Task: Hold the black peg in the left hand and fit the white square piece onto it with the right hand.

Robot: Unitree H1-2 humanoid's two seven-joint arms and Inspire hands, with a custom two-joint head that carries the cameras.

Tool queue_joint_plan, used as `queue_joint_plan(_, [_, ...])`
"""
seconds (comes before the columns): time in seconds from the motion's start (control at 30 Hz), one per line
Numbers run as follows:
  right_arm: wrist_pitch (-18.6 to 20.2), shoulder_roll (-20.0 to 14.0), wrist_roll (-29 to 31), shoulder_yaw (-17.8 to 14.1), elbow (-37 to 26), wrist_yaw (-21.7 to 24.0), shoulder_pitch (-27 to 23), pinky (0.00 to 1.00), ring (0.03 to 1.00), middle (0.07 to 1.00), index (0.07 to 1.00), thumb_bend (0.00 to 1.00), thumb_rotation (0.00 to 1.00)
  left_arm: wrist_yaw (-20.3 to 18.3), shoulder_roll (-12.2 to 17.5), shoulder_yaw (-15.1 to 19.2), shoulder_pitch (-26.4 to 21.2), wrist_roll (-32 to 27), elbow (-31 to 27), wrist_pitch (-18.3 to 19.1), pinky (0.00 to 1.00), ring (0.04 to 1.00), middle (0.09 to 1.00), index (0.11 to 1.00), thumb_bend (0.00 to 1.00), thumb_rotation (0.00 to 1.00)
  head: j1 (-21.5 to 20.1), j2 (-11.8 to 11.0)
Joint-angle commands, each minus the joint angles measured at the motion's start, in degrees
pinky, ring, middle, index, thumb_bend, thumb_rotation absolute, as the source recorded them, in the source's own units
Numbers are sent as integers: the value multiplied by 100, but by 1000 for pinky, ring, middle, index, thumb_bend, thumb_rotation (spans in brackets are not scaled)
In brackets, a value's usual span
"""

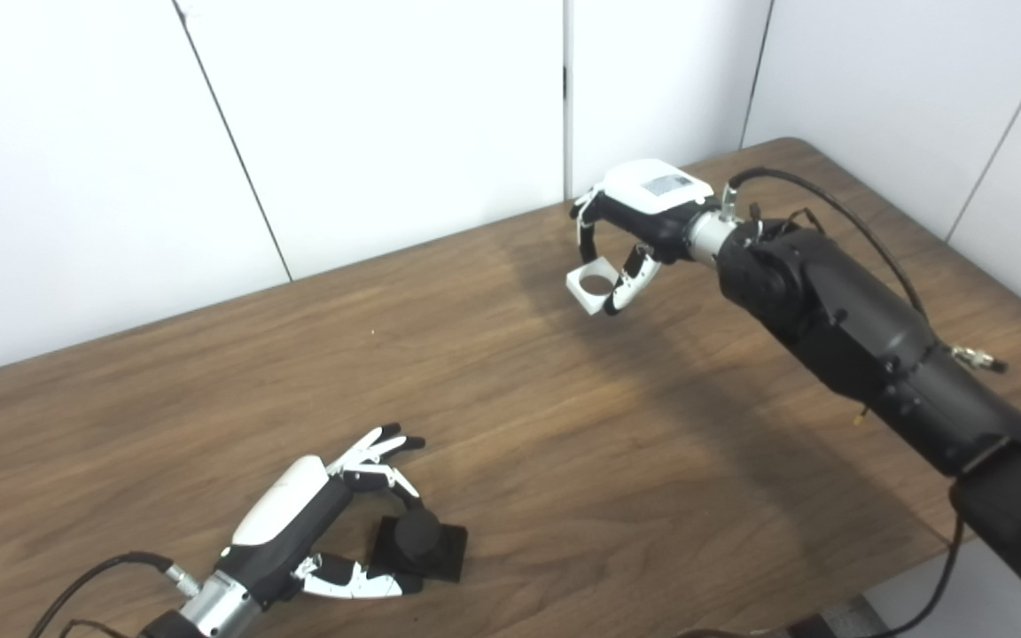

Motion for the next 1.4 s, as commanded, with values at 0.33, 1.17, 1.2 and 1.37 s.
queue_joint_plan(0.33, [-31,136,333,-347,-1712,634,96,884,904,832,480,514,144,-124,58,-93,-69,253,179,148,926,996,921,492,522,69,456,101])
queue_joint_plan(1.17, [-204,758,913,-345,-3209,1233,696,967,932,837,479,515,142,-51,-250,-200,-192,534,153,484,943,1000,937,492,521,76,2111,394])
queue_joint_plan(1.2, [-215,771,949,-344,-3245,1259,697,959,931,836,479,516,142,-48,-259,-205,-196,540,151,496,941,1000,937,492,520,76,2122,398])
queue_joint_plan(1.37, [-287,830,1030,-275,-3336,1394,694,943,927,838,480,515,143,-89,-300,-218,-204,569,115,589,936,1000,941,492,519,80,2241,432])
